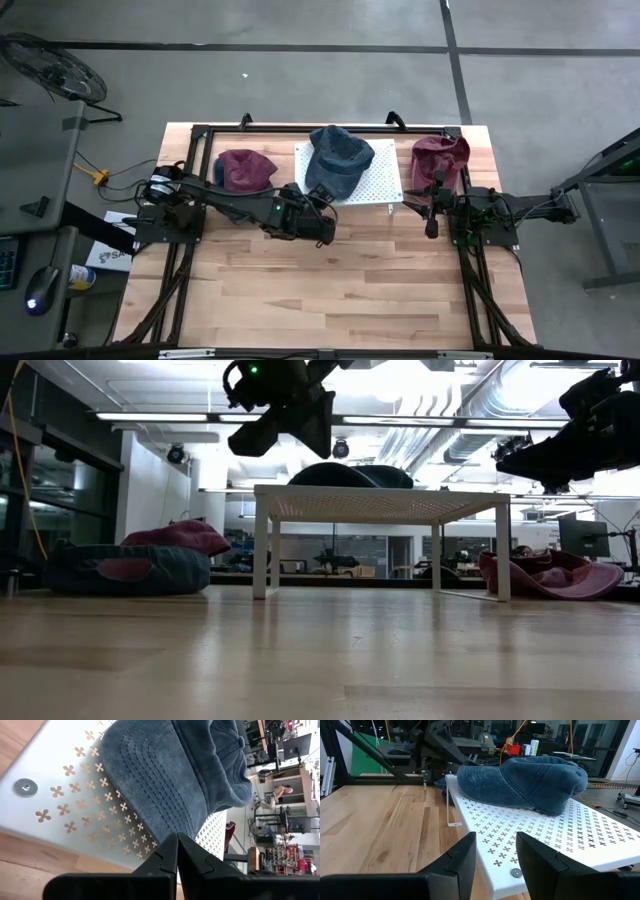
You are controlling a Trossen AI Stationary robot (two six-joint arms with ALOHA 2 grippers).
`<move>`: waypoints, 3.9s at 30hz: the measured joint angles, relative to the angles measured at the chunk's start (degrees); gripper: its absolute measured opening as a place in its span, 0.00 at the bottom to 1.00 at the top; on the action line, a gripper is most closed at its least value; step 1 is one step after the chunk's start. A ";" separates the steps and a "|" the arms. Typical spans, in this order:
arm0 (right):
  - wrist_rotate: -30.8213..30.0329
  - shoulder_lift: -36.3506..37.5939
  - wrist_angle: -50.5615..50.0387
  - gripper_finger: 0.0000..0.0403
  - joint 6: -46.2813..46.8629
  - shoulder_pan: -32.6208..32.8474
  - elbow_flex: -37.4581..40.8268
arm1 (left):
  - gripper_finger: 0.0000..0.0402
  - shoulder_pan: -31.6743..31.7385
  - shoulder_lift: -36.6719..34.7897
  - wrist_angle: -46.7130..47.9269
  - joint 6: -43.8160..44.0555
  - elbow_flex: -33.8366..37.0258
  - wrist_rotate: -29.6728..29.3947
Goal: Pick & Place hat
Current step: Put the bottom blue cap on the shelf
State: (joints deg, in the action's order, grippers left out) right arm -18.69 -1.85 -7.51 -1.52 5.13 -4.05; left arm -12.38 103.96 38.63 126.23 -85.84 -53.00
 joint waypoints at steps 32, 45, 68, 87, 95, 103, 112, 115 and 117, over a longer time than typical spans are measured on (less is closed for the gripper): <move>0.00 0.00 0.00 0.33 0.00 0.00 0.00 | 0.44 -1.28 -2.03 -5.19 -0.03 0.02 19.68; 0.00 0.00 0.00 0.33 0.00 -0.01 0.00 | 0.48 -2.62 -1.93 3.80 12.24 0.02 9.25; 0.00 0.00 0.00 0.33 0.00 -0.02 0.00 | 0.48 2.32 0.19 1.33 11.61 0.22 8.71; 0.00 0.00 0.00 0.33 0.00 -0.02 0.00 | 0.13 2.67 0.76 -2.86 7.52 0.33 6.08; 0.02 0.00 0.00 0.33 -0.02 0.00 0.00 | 0.02 2.62 0.68 -2.56 6.40 0.31 4.65; 0.02 0.00 0.00 0.33 0.00 -0.01 0.00 | 0.01 -0.39 0.68 -2.44 7.78 0.31 -2.23; 0.01 0.00 0.00 0.33 0.00 0.00 0.00 | 0.00 -2.67 0.70 -4.54 10.51 0.31 -13.98; 0.02 0.00 0.00 0.33 0.00 0.00 0.00 | 0.00 -2.62 0.70 -5.05 10.59 0.31 -15.55; 0.02 0.00 0.00 0.33 0.00 -0.02 0.00 | 0.00 -2.62 0.70 -5.42 10.95 0.31 -14.95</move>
State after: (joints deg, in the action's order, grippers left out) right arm -18.68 -1.85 -7.51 -1.52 5.11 -4.05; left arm -15.00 104.66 33.21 137.18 -85.54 -67.95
